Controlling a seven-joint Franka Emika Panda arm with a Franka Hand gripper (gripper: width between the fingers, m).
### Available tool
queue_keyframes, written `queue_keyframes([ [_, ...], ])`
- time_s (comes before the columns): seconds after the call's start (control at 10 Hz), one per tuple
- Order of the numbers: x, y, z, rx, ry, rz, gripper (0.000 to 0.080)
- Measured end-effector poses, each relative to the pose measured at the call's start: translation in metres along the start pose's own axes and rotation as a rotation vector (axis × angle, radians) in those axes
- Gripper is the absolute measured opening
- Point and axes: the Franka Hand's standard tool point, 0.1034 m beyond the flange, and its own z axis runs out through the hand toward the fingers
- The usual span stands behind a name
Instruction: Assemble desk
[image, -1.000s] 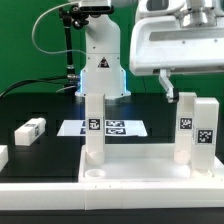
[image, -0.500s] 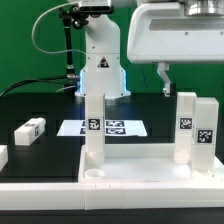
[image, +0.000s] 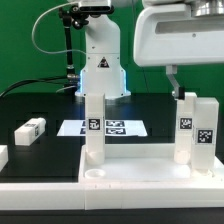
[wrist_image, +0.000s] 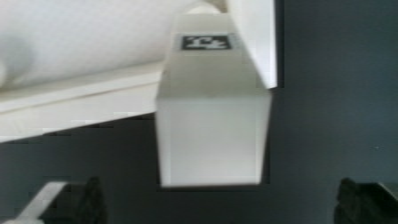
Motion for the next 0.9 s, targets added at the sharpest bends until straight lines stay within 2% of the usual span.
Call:
queue_keyframes([
  [0.3, -0.004, 0.002, 0.010, -0.011, -0.012, -0.001, 0.0649],
  [0.5, -0.010, 0.000, 0.018, -0.030, -0.022, -0.002, 0.0649],
  [0.6, -0.009, 0.000, 0.018, -0.028, -0.019, 0.015, 0.0649],
  [0.8, -0.009, 0.000, 0.018, -0.027, -0.019, 0.082, 0.0388],
  [0.9, -0.009, 0.000, 0.018, -0.028, -0.018, 0.168, 0.0388],
])
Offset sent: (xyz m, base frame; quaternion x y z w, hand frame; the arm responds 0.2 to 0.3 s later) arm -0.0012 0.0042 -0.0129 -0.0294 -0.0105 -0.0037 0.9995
